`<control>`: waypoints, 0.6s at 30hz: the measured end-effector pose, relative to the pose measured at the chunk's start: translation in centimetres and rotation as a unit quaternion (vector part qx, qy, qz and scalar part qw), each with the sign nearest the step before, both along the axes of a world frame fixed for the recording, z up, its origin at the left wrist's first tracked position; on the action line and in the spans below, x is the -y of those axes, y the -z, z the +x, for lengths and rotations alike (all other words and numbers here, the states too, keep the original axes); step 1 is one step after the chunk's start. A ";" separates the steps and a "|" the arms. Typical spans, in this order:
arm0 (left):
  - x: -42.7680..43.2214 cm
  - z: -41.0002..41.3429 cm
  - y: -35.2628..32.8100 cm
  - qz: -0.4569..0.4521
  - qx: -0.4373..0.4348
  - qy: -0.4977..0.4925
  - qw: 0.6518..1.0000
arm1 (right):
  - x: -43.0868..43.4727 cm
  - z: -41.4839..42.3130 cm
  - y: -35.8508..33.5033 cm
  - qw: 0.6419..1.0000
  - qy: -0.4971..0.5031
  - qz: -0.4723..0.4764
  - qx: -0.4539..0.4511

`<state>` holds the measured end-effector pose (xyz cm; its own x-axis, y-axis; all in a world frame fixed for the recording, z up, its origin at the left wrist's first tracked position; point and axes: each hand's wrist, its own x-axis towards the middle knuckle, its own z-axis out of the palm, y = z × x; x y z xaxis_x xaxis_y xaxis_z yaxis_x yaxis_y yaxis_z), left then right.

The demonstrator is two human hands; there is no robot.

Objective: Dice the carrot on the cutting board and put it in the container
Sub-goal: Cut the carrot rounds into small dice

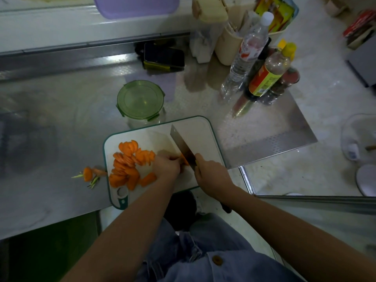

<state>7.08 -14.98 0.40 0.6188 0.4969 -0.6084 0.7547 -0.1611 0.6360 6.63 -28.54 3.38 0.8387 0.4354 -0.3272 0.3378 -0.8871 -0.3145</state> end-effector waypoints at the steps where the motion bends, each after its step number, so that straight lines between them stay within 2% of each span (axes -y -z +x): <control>1: 0.0 0.0 0.0 -0.001 0.000 -0.002 1.000 | 0.1 -0.1 0.0 1.000 -0.002 -0.003 -0.001; 9: -0.2 0.3 0.5 -0.019 -0.007 -0.007 1.000 | 0.3 -0.7 0.6 1.000 -0.008 -0.007 -0.020; 18: -0.3 0.5 0.7 0.013 -0.005 0.000 1.000 | -0.3 -0.2 1.9 1.000 -0.006 -0.003 -0.011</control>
<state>7.59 -14.71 -0.25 0.6120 0.5130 -0.6019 0.7615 -0.1770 0.6235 6.41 -28.19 1.47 0.8264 0.4428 -0.3478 0.3415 -0.8853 -0.3158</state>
